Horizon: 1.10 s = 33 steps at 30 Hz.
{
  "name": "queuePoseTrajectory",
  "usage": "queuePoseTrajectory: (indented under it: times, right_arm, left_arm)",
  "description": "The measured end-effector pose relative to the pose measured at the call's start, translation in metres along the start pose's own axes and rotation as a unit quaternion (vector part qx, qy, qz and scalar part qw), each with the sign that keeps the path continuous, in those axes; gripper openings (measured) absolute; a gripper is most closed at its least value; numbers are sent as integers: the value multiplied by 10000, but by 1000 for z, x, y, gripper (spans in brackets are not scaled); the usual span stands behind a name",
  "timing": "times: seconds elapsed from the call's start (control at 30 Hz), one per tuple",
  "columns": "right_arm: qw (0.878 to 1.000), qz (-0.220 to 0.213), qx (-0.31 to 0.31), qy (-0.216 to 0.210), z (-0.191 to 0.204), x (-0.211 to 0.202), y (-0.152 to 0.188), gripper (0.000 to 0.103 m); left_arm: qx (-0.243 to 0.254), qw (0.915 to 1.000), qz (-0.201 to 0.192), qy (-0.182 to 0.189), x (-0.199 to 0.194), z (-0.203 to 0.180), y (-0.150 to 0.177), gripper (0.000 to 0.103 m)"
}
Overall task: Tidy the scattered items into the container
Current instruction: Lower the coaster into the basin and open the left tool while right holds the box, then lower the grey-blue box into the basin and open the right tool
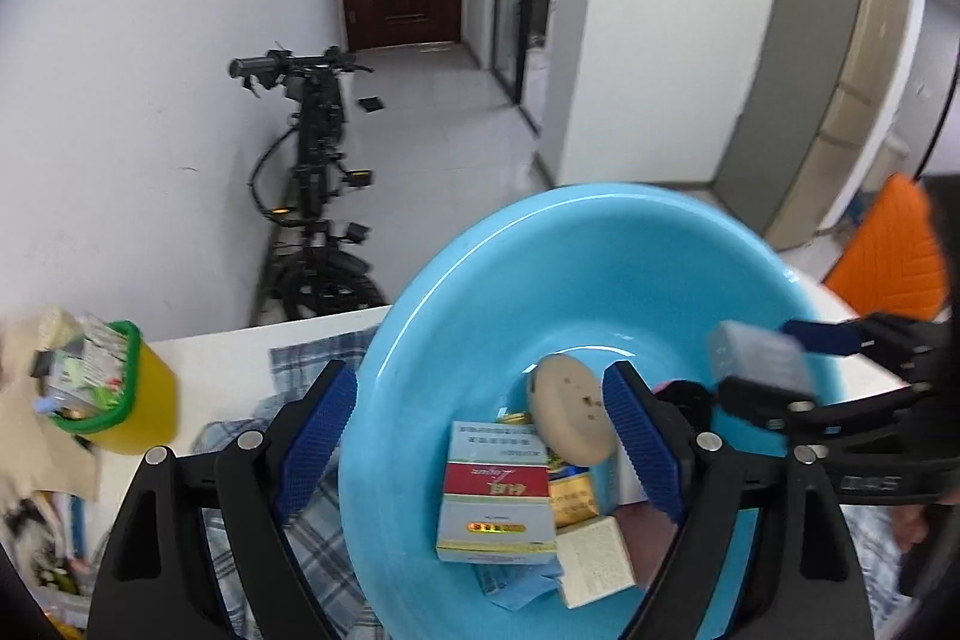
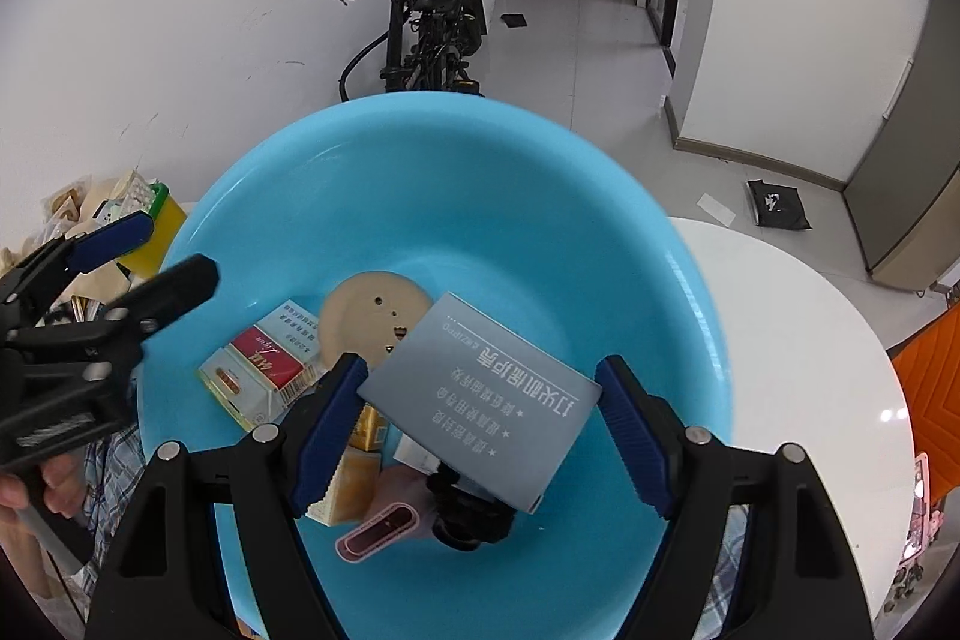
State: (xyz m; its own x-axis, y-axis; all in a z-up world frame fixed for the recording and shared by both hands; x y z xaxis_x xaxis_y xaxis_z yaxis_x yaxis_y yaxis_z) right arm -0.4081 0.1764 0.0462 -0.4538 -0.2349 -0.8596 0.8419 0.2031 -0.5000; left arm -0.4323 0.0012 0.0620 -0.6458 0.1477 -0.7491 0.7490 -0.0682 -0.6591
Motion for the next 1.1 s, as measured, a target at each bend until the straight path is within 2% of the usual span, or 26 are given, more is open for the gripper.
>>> queuePoseTrajectory:
  times: [0.1,0.27,0.43,0.6,0.73,0.87,1.1]
  right_arm:
    - [10000,8,20,35,4,5,0,77]
    - [10000,60,65,44,10,15,3,77]
    - [9998,132,96,151,15,30,5,77]
    - [9993,232,103,277,19,44,4,77]
    - [9985,368,-131,391,26,49,6,78]
    - [9970,217,-440,598,32,43,7,98]
    - [9929,192,-909,746,40,30,18,99]
  left_arm:
    - [-95,9999,-95,-42,-3,10,2,86]
    - [15,9997,21,-224,3,19,7,86]
    - [-99,9998,18,-185,9,24,9,86]
    - [12,9997,42,-242,14,26,9,86]
    - [-14,9997,64,-224,16,25,12,86]
    - [-51,9995,125,-280,21,23,14,86]
    - [-66,9992,94,-378,15,18,17,86]
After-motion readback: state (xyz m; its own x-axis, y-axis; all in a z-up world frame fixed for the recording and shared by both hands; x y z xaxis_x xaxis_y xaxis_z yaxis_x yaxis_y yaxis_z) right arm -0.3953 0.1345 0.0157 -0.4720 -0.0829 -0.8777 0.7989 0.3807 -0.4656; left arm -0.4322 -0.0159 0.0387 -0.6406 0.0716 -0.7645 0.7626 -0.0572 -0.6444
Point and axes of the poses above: each gripper's, at about its wrist camera, not at the fingertips, and x roughly the way its jaws point, z to its left, y to its underside, the point moved 5 cm from there along x, roughly the way its jaws point
